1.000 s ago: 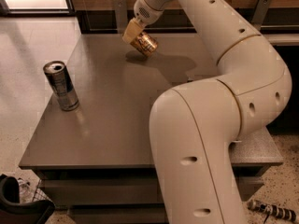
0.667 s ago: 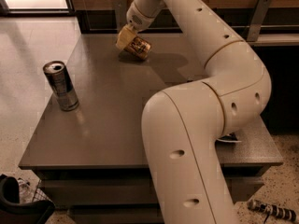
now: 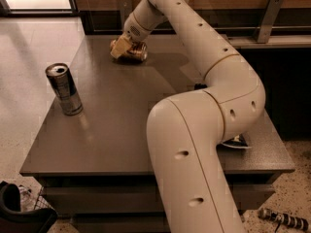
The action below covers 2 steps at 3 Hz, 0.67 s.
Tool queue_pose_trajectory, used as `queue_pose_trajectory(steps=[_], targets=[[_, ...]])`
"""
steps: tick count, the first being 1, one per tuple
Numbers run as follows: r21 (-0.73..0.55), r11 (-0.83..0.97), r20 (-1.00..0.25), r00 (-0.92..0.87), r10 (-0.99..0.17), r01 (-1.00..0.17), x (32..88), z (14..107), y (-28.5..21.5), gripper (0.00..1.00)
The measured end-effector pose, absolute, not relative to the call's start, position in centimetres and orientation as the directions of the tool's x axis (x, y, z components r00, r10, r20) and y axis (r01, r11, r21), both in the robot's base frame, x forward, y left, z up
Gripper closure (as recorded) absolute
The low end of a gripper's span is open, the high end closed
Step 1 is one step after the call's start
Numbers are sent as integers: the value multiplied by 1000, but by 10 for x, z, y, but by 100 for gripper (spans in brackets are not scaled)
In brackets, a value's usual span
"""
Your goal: Knock orange can over
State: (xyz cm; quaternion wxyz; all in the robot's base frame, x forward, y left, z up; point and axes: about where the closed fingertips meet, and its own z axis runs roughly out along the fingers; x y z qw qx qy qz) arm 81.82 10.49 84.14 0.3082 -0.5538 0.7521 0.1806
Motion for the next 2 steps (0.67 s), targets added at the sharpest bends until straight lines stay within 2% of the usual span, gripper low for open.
queue_pose_trajectory(steps=[2], targets=[[-61, 315, -661, -198, -724, -947, 818, 834, 110, 37]])
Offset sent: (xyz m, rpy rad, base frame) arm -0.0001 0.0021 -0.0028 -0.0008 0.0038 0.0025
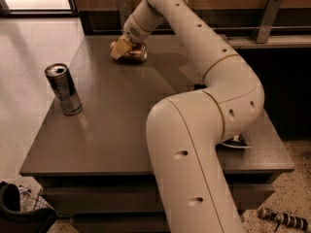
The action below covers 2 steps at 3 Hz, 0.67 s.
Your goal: Knock orange can over
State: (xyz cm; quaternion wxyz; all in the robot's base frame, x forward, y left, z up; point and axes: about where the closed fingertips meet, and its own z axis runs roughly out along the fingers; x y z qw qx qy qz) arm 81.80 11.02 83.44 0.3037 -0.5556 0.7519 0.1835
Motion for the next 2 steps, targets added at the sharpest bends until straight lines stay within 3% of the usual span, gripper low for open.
queue_pose_trajectory(steps=[1, 2], targets=[[-60, 314, -660, -198, -725, -948, 818, 834, 111, 15], [-60, 314, -660, -198, -725, -948, 818, 834, 111, 0]])
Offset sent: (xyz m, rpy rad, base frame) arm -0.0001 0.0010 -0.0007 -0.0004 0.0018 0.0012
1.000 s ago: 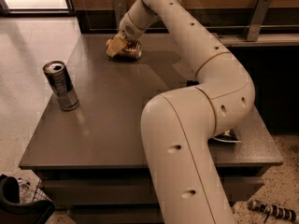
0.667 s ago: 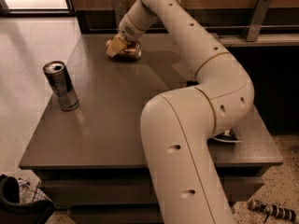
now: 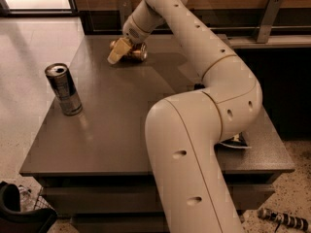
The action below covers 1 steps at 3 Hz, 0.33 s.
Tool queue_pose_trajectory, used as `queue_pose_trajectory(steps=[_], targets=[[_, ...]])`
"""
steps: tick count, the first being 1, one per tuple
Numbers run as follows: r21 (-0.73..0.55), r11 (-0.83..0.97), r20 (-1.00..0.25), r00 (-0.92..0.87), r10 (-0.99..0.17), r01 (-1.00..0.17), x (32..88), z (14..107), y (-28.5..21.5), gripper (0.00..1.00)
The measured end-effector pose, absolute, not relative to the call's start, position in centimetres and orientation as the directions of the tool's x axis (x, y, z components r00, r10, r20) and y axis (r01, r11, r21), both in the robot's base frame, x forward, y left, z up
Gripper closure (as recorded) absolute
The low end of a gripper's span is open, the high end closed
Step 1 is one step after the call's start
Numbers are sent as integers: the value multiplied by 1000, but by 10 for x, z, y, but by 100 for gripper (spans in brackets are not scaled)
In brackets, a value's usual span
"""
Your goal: Knock orange can over
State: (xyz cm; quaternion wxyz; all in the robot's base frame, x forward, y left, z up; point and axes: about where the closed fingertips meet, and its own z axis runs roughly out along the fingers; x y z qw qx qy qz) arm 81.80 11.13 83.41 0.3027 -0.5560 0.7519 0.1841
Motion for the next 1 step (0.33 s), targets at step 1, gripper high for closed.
queue_pose_trajectory(steps=[1], targets=[[-60, 314, -660, -198, -725, -948, 818, 834, 111, 0]])
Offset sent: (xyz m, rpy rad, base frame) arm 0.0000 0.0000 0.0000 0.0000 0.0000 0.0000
